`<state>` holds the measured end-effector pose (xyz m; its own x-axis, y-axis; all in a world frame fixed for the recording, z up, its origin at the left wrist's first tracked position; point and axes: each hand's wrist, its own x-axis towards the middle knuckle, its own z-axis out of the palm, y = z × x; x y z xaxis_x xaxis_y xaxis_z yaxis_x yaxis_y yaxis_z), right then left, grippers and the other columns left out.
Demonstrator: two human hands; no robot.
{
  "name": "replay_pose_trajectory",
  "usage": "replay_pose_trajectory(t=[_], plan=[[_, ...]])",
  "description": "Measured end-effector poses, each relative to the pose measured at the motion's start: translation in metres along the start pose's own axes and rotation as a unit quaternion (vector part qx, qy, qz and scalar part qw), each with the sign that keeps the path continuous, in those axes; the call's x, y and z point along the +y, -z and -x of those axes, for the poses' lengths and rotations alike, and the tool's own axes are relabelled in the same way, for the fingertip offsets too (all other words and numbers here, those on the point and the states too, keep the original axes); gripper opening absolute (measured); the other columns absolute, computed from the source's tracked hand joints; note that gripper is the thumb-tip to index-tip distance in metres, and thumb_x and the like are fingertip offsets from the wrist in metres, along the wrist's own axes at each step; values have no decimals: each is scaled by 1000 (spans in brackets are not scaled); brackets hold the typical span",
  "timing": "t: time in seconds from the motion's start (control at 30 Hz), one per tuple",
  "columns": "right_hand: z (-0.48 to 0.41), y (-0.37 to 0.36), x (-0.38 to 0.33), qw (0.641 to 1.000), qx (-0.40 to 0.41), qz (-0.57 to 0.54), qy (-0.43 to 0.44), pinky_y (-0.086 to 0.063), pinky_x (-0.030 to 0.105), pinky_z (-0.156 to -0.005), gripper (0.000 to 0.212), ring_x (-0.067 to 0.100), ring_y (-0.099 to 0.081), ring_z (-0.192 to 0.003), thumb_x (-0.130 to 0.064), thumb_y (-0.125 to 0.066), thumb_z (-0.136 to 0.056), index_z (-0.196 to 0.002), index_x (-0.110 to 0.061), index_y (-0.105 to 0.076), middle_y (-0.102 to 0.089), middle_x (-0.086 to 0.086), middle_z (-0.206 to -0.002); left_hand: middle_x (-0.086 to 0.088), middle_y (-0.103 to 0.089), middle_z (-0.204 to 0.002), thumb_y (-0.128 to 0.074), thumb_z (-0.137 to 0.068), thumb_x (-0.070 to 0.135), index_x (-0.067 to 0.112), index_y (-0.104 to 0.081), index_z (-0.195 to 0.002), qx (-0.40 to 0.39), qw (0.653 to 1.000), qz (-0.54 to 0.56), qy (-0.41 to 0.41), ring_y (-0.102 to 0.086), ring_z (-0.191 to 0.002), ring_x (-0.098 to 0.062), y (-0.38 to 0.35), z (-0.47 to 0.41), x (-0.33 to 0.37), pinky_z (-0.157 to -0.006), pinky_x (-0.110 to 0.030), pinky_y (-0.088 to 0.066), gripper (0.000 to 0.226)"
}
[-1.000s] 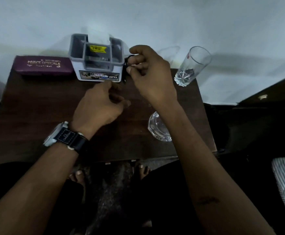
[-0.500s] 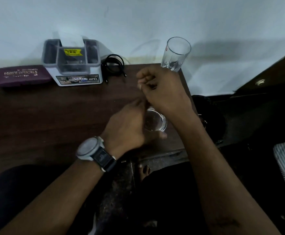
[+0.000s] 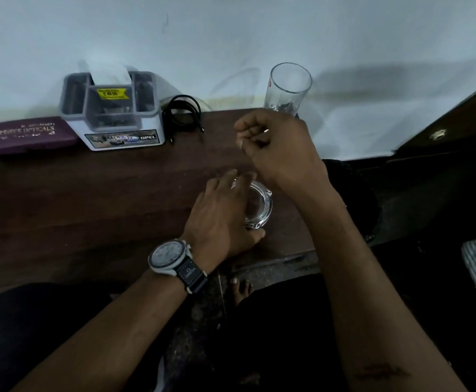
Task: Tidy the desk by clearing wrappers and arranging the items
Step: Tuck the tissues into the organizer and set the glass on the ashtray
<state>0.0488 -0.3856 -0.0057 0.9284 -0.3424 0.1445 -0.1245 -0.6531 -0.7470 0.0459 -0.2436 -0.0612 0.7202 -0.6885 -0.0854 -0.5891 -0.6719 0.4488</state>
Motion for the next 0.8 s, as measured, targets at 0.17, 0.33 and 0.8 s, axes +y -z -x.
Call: replay_pose_trajectory(t=[0.17, 0.33, 0.8], plan=[[-1, 10, 1, 997, 35, -47, -47, -48, 3, -76, 15, -13, -65, -83, -23, -74, -93, -107, -23, -75, -71, -20, -89, 4, -64, -132, -96, -54, 42, 27, -47, -142, 98, 971, 199, 93, -63, -120, -20, 16, -6, -13, -100, -32, -52, 101], [-1, 19, -10, 937, -83, -253, -226, -55, 45, -103, 54, 15, -65, -122, -59, -70, -88, -133, -30, -63, -68, -8, -131, 12, -58, -132, -96, -51, 50, 31, -34, -148, 191, 873, 427, 134, -59, -115, 9, 53, -15, -27, -95, -8, -47, 116], [-5, -16, -3, 973, -152, -53, -166, -54, 36, -104, 125, 15, -62, -122, -59, -87, -42, -153, -28, -39, -61, -2, -133, 0, -34, -160, -99, -59, 41, 31, -21, -161, 79, 971, 216, 68, -39, -147, -12, 71, -2, -64, -116, -24, -31, 129]])
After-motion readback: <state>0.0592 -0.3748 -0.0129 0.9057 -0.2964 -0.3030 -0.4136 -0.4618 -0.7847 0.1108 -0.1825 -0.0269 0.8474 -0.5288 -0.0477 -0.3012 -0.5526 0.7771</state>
